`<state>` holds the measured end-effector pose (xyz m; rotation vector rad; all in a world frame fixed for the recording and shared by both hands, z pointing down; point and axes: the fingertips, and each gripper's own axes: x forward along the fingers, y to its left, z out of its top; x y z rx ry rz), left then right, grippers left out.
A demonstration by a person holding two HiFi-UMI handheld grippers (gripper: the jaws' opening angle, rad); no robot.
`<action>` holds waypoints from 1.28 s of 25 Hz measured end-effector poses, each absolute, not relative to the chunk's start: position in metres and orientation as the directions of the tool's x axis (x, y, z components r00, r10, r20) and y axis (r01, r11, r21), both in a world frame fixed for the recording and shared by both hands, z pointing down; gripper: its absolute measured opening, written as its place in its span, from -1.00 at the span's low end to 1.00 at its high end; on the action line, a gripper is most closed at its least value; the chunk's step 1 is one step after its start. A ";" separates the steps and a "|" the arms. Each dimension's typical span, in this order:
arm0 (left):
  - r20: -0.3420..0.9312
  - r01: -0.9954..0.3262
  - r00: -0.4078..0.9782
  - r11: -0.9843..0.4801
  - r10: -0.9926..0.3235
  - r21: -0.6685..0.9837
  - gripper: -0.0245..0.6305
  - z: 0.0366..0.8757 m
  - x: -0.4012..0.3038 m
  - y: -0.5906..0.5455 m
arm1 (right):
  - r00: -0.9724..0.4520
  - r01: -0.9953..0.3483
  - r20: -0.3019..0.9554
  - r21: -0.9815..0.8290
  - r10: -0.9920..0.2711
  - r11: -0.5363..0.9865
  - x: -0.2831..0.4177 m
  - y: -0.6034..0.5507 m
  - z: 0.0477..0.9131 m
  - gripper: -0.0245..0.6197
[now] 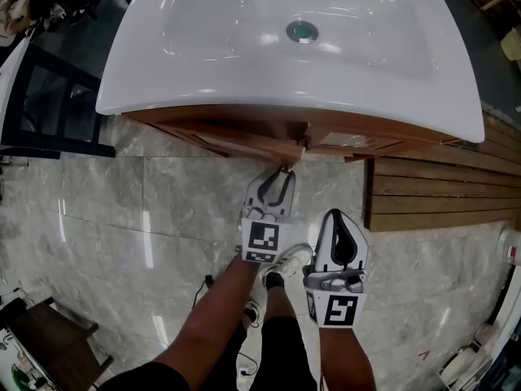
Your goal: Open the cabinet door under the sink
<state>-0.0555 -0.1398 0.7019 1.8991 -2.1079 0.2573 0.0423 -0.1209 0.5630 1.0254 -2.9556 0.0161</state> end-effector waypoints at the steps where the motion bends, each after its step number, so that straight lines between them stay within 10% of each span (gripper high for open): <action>1: 0.329 -0.993 -0.075 0.102 -0.941 0.066 -0.63 0.702 -0.054 -0.136 | -0.788 -0.616 0.017 -0.005 -0.616 0.788 0.041 -0.119 0.564 -0.85; 32: 0.295 -0.978 0.192 -0.157 -0.936 0.138 -0.63 0.701 -0.043 -0.009 | -0.827 -0.561 0.001 0.027 -0.562 0.827 0.011 -0.019 0.563 -0.85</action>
